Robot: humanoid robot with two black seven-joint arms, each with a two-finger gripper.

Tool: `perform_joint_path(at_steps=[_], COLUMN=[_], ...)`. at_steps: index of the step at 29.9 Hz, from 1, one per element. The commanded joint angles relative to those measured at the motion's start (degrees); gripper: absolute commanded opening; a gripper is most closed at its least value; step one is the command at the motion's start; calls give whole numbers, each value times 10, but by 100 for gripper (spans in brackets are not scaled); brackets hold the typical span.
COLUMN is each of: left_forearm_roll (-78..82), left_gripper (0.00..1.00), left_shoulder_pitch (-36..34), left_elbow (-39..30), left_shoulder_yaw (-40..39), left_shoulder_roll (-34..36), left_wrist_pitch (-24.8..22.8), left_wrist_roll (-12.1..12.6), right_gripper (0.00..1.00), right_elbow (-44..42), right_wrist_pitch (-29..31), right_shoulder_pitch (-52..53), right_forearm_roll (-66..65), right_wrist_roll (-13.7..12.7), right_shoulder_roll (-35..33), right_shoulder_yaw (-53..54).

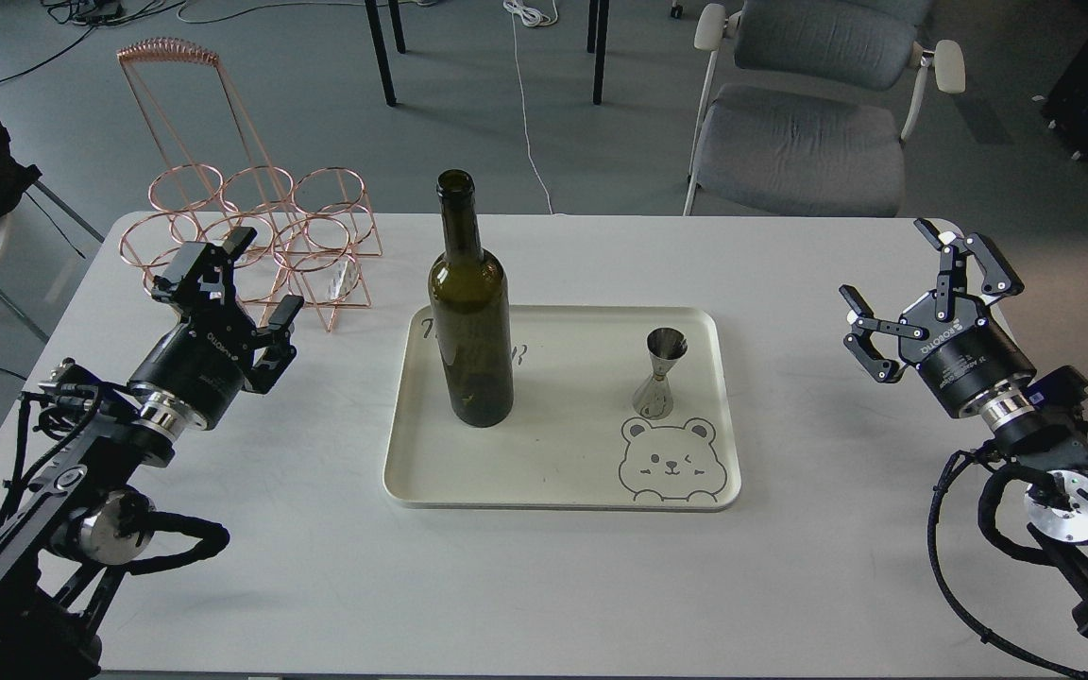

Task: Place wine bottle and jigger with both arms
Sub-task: 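Move the right gripper toward the metal jigger on the tray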

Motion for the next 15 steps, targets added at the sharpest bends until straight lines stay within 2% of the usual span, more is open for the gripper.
perform_joint_path(at_steps=[1, 4, 7, 9, 13, 15], left_forearm_roll=[4, 4, -4, -4, -4, -4], left_gripper=[98, 98, 98, 98, 98, 98], left_shoulder_pitch=[-1, -1, -3, -6, -12, -12], left_elbow=[-3, -1, -1, -1, -1, -3], left_shoulder_yaw=[1, 7, 1, 1, 1, 1], left_shoulder_roll=[1, 2, 2, 5, 18, 21], left_wrist_pitch=[0, 0, -2, -1, -1, 1], left_wrist_roll=[0, 1, -2, -4, -27, -49], right_gripper=[97, 97, 97, 97, 97, 97], right_elbow=[0, 6, 31, 55, 117, 153], right_wrist_pitch=[0, 0, 0, 0, 0, 0], right_shoulder_pitch=[-5, -5, -5, -5, -16, -23], right_forearm_roll=[-1, -23, -109, -188, -383, -489], right_wrist_roll=[1, 2, 11, 31, 102, 102], right_shoulder_roll=[0, -4, -18, -37, -73, -97], right_shoulder_yaw=[1, 1, 1, 0, -2, -2])
